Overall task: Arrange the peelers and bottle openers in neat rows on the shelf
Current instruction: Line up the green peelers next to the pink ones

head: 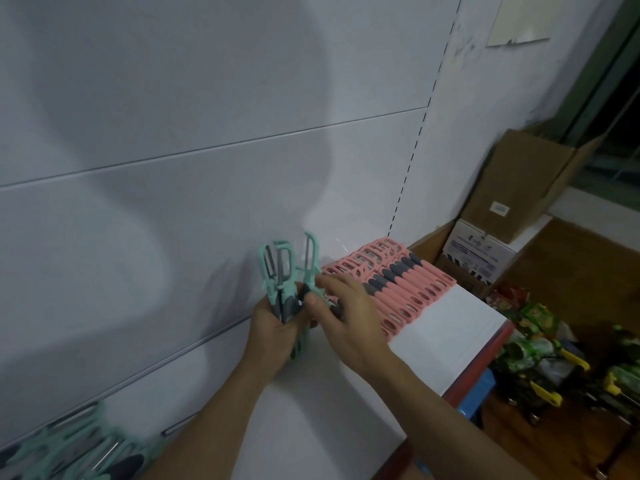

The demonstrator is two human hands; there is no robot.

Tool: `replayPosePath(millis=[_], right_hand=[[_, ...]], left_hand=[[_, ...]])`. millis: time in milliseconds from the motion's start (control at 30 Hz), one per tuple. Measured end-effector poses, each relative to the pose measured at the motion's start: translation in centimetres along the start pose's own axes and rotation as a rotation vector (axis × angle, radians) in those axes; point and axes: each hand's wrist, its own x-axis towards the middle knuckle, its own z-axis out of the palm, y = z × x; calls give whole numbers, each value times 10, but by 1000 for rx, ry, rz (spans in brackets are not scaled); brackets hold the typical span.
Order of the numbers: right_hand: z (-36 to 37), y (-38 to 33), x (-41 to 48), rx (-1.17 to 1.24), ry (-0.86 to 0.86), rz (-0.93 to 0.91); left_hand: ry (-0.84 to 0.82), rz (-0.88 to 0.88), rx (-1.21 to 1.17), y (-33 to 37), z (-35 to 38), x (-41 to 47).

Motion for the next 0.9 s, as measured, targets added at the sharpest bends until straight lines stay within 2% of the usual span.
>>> replayPosePath(millis=[133,200,267,367,500,633,767,900], right_hand=[[9,-15,4,320,-3,106],[7,-17,3,515,86,156],[-1,-15,5,578,209,182],[-8,-4,4,363,222,201],[-10,12,-1,38,131,238],[-17,25,-2,-219,24,80],[-17,31,-10,-258,81,-69],[-10,37,-21,-343,81,-175]], left_hand=[[-7,16,23,0,0,-3],[35,53,66,0,0,-3],[115,74,62,-2,-1,0],[311,77,63,-1,-7,5],[401,47,213,-6,-11,5],[305,103,271,-6,-9,3],[264,129,296,-7,-10,4],[300,96,278,-10,-10,5]])
